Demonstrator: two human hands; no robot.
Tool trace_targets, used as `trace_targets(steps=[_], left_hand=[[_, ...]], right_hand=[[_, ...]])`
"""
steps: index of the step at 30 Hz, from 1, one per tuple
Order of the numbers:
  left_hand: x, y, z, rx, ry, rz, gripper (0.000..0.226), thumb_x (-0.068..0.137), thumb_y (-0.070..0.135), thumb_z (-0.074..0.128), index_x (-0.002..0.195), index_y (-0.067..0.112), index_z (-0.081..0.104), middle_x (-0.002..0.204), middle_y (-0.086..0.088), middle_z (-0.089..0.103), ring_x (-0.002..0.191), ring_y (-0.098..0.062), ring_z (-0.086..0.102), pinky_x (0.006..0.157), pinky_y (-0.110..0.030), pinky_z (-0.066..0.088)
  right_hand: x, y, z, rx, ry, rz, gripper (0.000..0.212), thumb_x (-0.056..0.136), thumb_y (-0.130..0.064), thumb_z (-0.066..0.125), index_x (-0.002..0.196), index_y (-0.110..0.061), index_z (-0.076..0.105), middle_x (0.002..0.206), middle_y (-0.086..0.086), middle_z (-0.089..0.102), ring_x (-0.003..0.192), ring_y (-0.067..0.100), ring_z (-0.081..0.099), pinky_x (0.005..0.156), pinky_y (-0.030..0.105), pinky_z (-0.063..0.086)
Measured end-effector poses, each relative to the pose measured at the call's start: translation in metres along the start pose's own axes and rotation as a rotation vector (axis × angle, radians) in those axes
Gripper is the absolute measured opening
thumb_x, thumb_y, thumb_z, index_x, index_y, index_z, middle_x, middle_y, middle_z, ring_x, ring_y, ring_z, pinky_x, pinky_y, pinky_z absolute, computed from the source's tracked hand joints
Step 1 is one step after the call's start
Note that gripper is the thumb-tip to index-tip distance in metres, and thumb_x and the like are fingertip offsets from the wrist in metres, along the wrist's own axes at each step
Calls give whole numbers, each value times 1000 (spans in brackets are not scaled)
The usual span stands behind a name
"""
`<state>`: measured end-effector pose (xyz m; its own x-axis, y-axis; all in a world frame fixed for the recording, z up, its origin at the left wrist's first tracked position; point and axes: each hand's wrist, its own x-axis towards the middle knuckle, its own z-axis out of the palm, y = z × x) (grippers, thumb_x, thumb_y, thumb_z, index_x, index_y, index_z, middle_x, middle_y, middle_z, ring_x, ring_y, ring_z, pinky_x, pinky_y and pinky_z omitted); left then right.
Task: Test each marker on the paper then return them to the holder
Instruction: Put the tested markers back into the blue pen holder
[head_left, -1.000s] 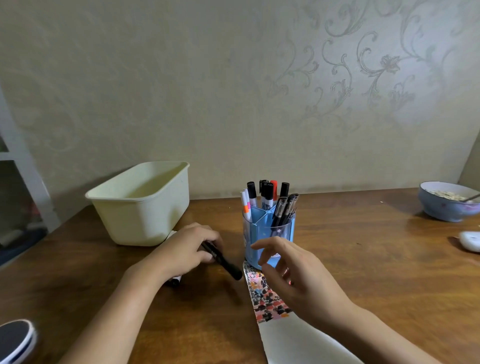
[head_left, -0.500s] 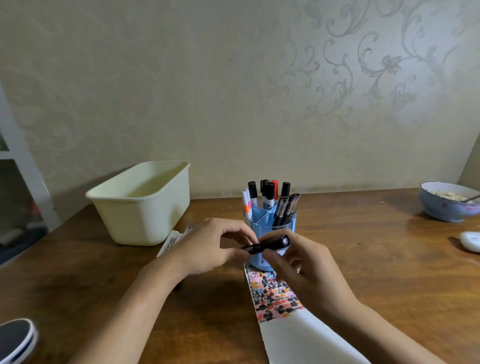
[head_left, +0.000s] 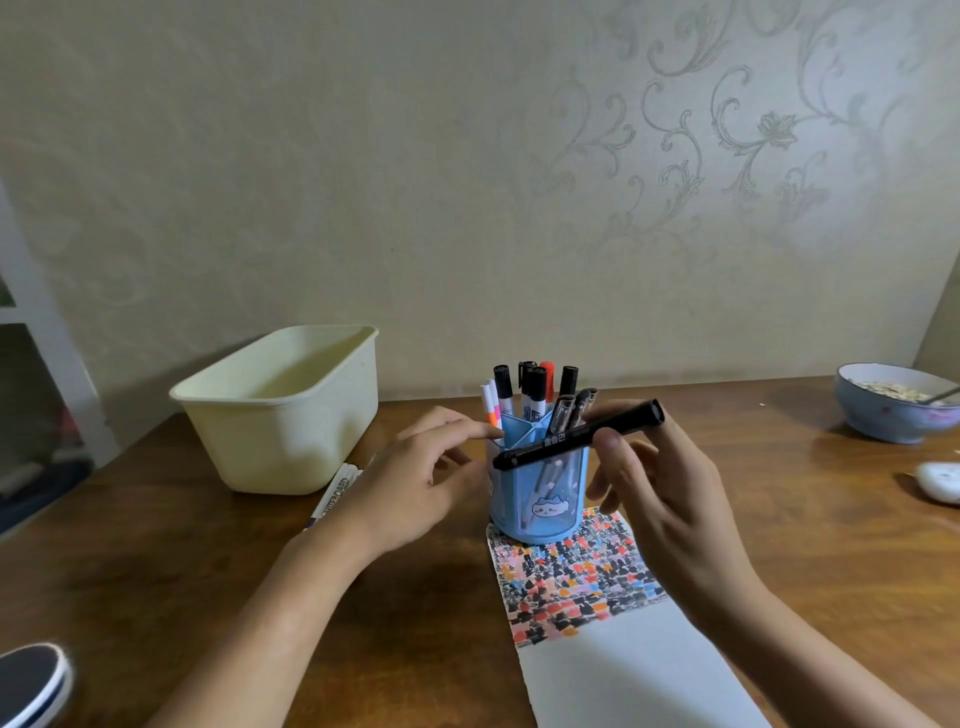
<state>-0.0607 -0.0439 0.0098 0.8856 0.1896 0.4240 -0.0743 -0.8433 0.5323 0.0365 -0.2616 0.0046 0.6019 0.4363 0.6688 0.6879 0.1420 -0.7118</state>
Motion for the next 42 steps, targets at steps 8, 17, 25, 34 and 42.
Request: trace_targets(steps=[8, 17, 25, 34, 42], left_hand=[[0, 0, -3, -50, 55, 19, 41, 95, 14, 63, 124, 43, 61, 122, 23, 54, 104, 0, 58, 86, -16, 49], [1, -2, -2, -38, 28, 22, 33, 95, 14, 63, 118, 38, 67, 115, 23, 54, 104, -2, 58, 85, -14, 49], [2, -3, -2, -45, 39, 15, 32, 95, 16, 63, 119, 37, 66, 115, 22, 54, 103, -1, 58, 83, -14, 50], [0, -2, -3, 34, 109, -35, 45, 96, 17, 61, 130, 47, 57, 126, 23, 53, 103, 3, 57, 89, -24, 53], [0, 1, -4, -31, 103, 11, 35, 96, 13, 62, 122, 36, 65, 120, 21, 57, 104, -2, 58, 88, -17, 50]], right_hand=[[6, 0, -6, 7, 106, -24, 23, 98, -35, 49, 115, -21, 56, 91, -11, 68, 68, 14, 67, 56, 28, 54], [9, 2, -10, -36, 146, -57, 32, 93, -39, 49, 118, -18, 47, 97, -15, 65, 66, 17, 67, 53, 32, 55], [12, 2, -10, -84, 164, -87, 38, 91, -42, 49, 118, -16, 45, 101, -12, 63, 65, 16, 67, 52, 28, 54], [16, 5, -22, 36, 218, -86, 4, 104, -14, 47, 107, -14, 44, 84, -6, 64, 61, 24, 64, 52, 33, 50], [21, 3, -27, 47, 310, -98, 15, 100, -24, 44, 109, -12, 43, 82, -10, 61, 60, 27, 62, 50, 34, 49]])
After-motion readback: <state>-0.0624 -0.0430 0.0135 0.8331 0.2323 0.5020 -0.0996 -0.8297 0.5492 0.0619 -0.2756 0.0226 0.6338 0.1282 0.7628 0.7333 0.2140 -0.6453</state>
